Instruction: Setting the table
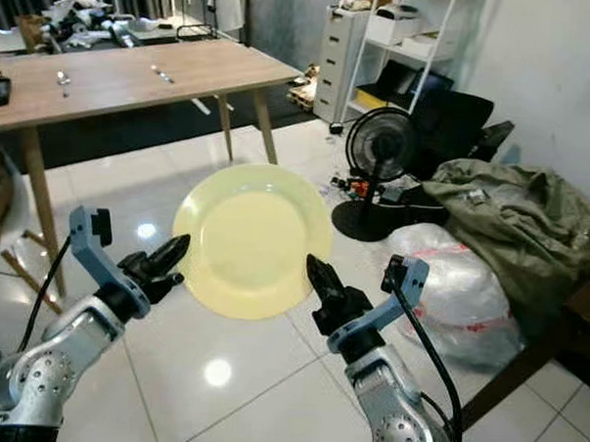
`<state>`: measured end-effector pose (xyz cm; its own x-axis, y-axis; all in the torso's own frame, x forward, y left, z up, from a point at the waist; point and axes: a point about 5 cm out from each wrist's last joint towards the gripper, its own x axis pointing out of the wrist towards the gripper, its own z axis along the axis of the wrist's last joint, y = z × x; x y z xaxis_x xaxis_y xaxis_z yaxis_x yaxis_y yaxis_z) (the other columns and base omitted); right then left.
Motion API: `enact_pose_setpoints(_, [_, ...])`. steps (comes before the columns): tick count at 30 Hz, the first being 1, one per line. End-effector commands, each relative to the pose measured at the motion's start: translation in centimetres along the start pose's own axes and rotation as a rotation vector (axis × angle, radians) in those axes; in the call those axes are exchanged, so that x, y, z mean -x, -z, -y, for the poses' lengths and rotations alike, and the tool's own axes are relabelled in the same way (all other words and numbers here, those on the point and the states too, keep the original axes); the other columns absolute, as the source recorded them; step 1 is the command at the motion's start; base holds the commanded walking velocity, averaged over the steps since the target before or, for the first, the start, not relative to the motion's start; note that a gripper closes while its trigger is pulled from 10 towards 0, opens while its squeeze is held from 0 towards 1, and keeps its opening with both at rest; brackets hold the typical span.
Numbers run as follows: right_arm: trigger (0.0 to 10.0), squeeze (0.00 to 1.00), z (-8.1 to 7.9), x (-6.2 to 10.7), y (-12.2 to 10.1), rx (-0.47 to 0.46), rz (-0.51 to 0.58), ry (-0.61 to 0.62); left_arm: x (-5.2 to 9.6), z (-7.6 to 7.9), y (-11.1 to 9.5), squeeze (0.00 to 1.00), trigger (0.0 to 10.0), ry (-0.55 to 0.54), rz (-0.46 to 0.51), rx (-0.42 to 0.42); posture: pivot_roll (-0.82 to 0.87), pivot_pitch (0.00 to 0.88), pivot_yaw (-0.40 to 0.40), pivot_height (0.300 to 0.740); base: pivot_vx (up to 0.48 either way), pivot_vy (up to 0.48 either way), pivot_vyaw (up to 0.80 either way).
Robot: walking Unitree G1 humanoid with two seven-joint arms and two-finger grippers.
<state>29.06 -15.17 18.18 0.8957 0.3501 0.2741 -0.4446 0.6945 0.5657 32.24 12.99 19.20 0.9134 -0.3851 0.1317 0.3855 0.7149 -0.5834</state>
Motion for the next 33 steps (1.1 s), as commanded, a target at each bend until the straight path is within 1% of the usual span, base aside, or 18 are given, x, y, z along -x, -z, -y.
enact_pose_setpoints(1, [10.0, 0.0, 0.1, 0.2, -0.3, 0.024, 0.017, -0.003, 0.4, -1.5, -0.2, 0.0, 10.0, -0.101, 0.015, -0.026, 0.01, 0.057, 0.091, 0.701, 0.465, 0.0, 0.0])
enact_pose_setpoints(15, [10.0, 0.0, -0.2, 0.1, -0.1, 0.049, 0.011, -0.024, 0.2, -1.4, -0.1, 0.0, 10.0, -0.101, 0.019, -0.031, 0.01, 0.056, 0.093, 0.701, 0.466, 0.0, 0.0])
enact_pose_setpoints(21, [10.0, 0.0, -0.4, 0.1, -0.1, 0.028, 0.016, -0.04, 0.2, -1.5, -0.2, 0.0, 10.0, -0.102, 0.022, -0.033, 0.02, 0.055, 0.092, 0.701, 0.467, 0.0, 0.0])
enact_pose_setpoints(33, [10.0, 0.0, -1.2, -0.2, 0.2, 0.039, -0.004, -0.109, 0.1, -1.4, -0.2, 0.0, 10.0, -0.102, 0.028, -0.038, 0.02, 0.049, 0.088, 0.701, 0.466, 0.0, 0.0])
